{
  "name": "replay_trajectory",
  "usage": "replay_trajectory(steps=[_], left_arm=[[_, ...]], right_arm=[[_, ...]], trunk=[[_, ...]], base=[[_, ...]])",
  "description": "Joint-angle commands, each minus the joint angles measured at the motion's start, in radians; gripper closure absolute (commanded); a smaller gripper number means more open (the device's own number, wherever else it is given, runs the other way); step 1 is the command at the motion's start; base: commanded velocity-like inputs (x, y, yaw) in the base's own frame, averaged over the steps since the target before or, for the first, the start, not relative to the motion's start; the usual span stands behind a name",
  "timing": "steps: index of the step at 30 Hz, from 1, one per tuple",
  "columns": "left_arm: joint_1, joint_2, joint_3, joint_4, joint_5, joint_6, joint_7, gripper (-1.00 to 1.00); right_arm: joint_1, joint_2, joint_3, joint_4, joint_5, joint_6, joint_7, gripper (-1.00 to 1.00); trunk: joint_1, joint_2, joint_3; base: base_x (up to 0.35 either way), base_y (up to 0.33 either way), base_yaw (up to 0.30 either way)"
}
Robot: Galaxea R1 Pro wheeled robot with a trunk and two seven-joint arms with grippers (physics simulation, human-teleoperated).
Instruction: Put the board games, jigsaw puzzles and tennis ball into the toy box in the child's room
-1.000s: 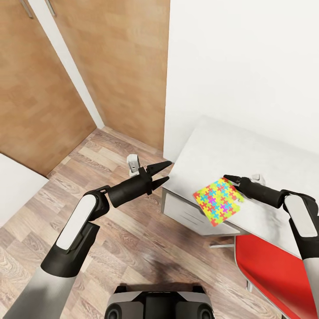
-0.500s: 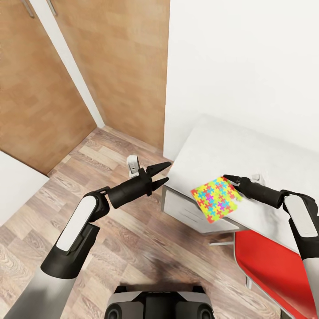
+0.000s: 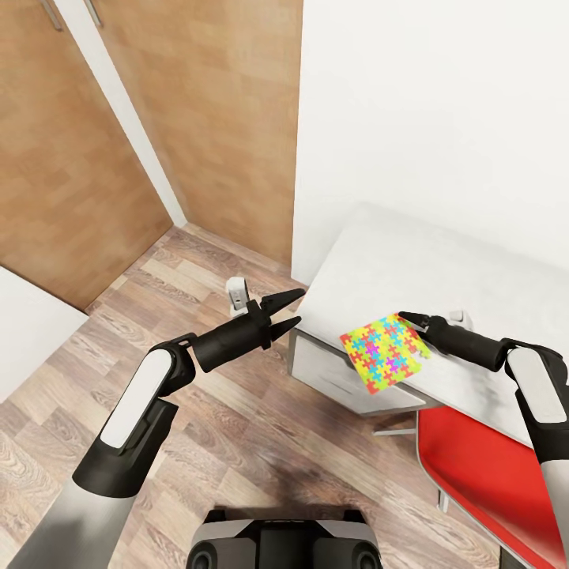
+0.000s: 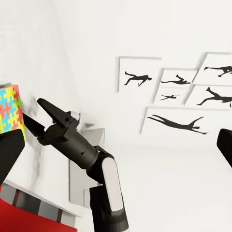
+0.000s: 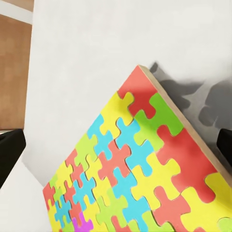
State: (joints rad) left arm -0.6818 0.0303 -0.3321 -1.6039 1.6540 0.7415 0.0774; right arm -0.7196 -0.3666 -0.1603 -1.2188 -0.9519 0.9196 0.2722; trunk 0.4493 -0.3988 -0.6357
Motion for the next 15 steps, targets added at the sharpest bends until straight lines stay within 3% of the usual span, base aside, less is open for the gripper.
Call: replay_trajectory(steps=[1,9,13,15], left_arm=[[-0.001,0.001,-0.001,-0.001,0.010,0.001,0.008,-1.00],[0.009,0.008,0.000,0.001,0.010,0.000,0.009,-1.00],[0.044,0.014,0.005,0.004,0.004,-0.001,0.010,-1.00],[0.086,0.019,0.028,0.007,-0.011,-0.003,0.009,-1.00]], right_arm=[[0.000,0.000,-0.001,0.020,0.038,0.001,0.007,-1.00],[0.000,0.000,-0.001,0.020,0.038,0.001,0.007,-1.00],[0.000,0.000,-0.001,0.021,0.038,0.001,0.007,-1.00],[0.000,0.000,-0.001,0.020,0.039,0.001,0.007,-1.00]], trunk=[[0.001,-0.001,-0.001],[0.001,-0.001,-0.001],[0.001,-0.001,-0.001],[0.001,-0.001,-0.001]], base=[[-0.006,0.000,0.000],[-0.003,0.000,0.000],[-0.001,0.000,0.000],[0.000,0.000,0.000]])
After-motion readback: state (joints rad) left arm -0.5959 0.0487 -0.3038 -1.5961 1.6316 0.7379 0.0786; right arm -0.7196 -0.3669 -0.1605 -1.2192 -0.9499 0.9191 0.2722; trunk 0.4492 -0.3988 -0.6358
